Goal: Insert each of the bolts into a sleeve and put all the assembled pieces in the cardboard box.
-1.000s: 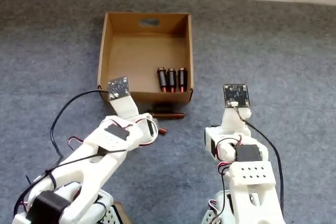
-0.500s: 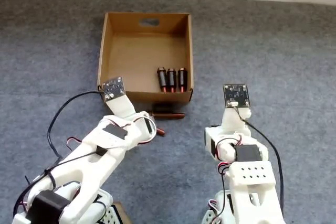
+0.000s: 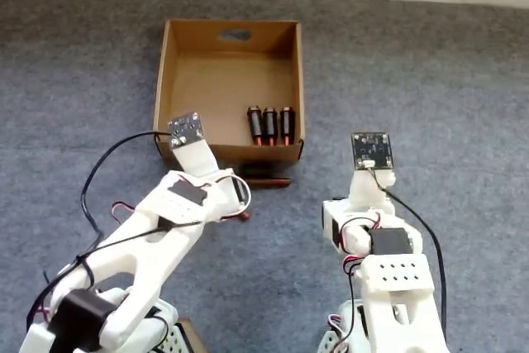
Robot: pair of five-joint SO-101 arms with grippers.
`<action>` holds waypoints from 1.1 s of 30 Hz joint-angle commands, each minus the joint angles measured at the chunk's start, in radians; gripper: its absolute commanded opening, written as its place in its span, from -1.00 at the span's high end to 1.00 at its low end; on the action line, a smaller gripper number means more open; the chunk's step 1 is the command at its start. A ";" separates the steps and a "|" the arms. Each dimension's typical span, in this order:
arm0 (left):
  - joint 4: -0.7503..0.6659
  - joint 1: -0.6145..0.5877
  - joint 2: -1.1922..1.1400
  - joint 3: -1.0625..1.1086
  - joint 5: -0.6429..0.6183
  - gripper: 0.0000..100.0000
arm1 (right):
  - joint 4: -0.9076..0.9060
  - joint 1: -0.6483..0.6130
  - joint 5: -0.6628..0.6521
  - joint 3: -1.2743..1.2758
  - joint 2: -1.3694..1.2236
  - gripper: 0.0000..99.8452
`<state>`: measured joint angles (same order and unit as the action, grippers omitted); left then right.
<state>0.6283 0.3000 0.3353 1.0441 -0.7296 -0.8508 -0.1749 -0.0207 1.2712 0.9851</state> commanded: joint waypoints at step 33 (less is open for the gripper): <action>0.008 -0.087 0.288 0.153 -0.087 0.65 | 0.016 -0.004 0.006 -0.004 0.016 0.99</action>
<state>0.6544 0.2294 0.5961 1.2006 -0.8109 -0.8508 -0.1749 -0.0207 1.2712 0.9851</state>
